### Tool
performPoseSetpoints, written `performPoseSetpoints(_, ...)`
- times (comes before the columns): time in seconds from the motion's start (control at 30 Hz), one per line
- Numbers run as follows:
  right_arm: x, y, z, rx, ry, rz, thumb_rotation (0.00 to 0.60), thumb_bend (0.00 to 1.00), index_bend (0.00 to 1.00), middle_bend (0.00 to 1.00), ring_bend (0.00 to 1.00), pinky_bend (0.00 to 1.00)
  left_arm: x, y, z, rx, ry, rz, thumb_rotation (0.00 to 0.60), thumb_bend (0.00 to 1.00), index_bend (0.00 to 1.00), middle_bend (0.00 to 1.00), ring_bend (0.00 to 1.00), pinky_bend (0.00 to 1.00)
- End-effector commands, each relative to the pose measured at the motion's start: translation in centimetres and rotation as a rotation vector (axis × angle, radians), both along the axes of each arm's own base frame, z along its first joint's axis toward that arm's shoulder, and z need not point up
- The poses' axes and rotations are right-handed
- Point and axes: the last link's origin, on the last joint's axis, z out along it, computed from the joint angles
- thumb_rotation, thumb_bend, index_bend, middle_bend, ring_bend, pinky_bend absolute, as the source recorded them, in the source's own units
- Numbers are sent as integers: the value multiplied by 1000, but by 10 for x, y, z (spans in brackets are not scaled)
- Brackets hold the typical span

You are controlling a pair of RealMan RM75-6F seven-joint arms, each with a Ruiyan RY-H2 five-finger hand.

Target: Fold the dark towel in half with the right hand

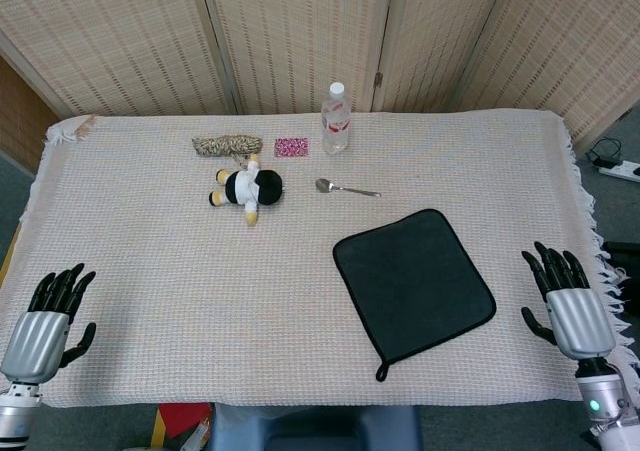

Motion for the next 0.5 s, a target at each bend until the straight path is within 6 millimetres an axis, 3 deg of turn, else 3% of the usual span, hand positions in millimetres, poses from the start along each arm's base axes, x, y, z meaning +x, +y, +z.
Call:
performPoseSetpoints(0.03, 15, -59, -13, 58, 22, 44, 600, 397, 108, 0, 0, 0, -2, 2, 1, -3, -2, 6, 600, 517, 0, 0, 0, 0)
performPoseSetpoints(0.13, 32, -108, -27, 129, -6, 38, 600, 398, 266, 0, 0, 0, -4, 4, 1, -8, 1, 17, 600, 517, 0, 0, 0, 0)
performPoseSetpoints(0.27, 54, -160, -52, 196, 5, 30, 600, 407, 328, 0, 0, 0, -5, 7, 1, -9, -3, 22, 600, 517, 0, 0, 0, 0)
performPoseSetpoints(0.5, 86, -204, -94, 265, -10, 30, 600, 420, 366, 1, 0, 0, -10, 8, 6, -2, -8, 39, 600, 517, 0, 0, 0, 0)
